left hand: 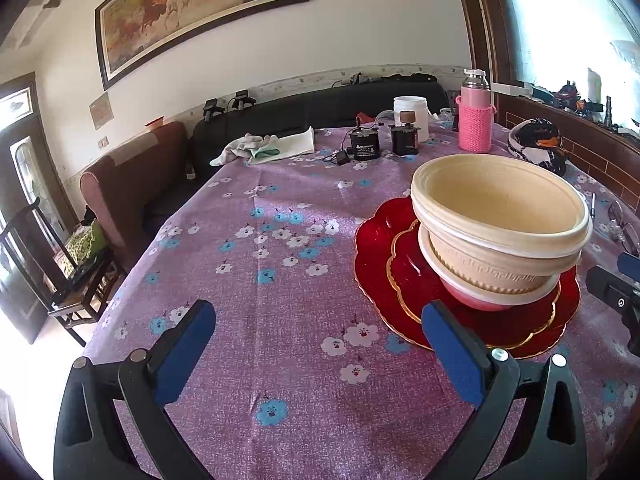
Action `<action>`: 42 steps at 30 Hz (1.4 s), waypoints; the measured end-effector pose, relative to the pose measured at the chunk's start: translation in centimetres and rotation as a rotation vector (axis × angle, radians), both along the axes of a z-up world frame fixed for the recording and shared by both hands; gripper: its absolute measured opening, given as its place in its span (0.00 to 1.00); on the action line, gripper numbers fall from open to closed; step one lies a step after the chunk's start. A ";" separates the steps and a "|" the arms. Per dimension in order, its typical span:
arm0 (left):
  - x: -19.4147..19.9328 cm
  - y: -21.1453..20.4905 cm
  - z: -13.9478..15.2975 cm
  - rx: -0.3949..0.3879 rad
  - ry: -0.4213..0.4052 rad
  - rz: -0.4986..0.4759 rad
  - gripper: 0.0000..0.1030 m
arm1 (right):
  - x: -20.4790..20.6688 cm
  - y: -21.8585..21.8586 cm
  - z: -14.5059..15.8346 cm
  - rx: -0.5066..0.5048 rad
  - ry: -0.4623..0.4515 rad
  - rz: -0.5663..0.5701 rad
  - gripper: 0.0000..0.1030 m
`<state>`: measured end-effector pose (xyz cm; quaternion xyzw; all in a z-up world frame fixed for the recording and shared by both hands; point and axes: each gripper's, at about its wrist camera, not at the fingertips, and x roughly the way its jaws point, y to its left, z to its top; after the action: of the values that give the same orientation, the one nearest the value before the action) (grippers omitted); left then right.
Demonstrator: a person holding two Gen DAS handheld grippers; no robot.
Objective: Organize plates and bowls
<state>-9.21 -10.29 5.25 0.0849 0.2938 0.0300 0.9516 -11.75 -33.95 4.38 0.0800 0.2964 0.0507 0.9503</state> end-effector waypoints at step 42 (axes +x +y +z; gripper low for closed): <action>0.3 1.1 0.0 0.001 0.004 0.034 1.00 | 0.1 -0.3 -0.1 0.002 0.016 -0.017 0.88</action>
<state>-8.92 -9.17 5.29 0.0802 0.2972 0.0461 0.9503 -11.68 -34.29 4.23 0.0838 0.3034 0.0422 0.9482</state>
